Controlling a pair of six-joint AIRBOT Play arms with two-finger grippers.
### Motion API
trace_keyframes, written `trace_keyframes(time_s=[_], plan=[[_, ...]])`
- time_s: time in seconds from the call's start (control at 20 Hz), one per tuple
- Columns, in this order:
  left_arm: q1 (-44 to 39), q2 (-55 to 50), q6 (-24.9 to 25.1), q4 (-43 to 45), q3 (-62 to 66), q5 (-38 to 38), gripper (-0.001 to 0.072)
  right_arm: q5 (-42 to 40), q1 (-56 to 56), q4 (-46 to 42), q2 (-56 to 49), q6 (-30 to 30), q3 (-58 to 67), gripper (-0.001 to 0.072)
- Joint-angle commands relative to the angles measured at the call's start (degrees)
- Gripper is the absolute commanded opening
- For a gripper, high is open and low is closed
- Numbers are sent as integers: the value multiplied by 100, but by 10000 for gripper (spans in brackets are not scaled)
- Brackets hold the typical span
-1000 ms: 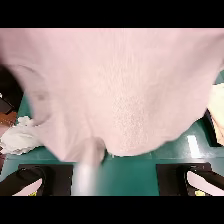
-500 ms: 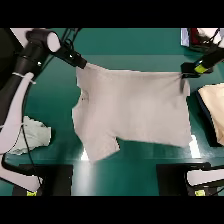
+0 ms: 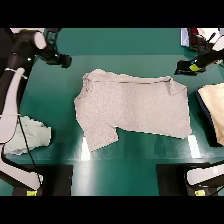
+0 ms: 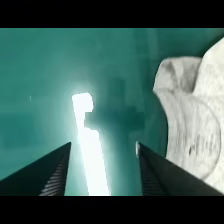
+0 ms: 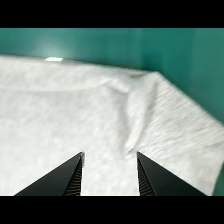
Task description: Fold the shirts.
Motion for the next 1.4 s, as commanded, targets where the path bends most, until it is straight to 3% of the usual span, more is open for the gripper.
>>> trace_keyframes(time_s=[0.0,0.15,0.35,0.5,0.7,0.9,1.1,1.15,1.2,1.35], plan=[[540,417,83,-1255,-503,-662,483,866,-249,1290,533,-415,-306,378],[739,1088,520,-1932,-1982,-466,484,885,-334,1340,1484,-417,-1419,377],[737,2114,1071,-2935,-4489,439,484,568,-339,1342,2594,-415,-2782,377],[737,2365,1211,-3366,-5678,879,484,133,-339,1344,3195,-407,-3388,362],[732,2352,1919,-4227,-6284,1193,483,11,-339,1344,3620,-400,-3668,306],[723,2328,1917,-4356,-6321,1248,483,13,-339,1338,3792,-350,-3665,306],[216,2330,2065,-4321,-6317,1453,480,44,-339,1320,3803,-223,-3668,306],[170,2330,2057,-4325,-6312,1589,343,116,-343,1268,3803,-199,-3668,306],[177,2337,2055,-4341,-6295,1672,14,245,-393,1191,3803,-153,-3670,306],[363,2347,2020,-4295,-6000,1567,20,796,-831,885,3893,-39,-3904,306]])
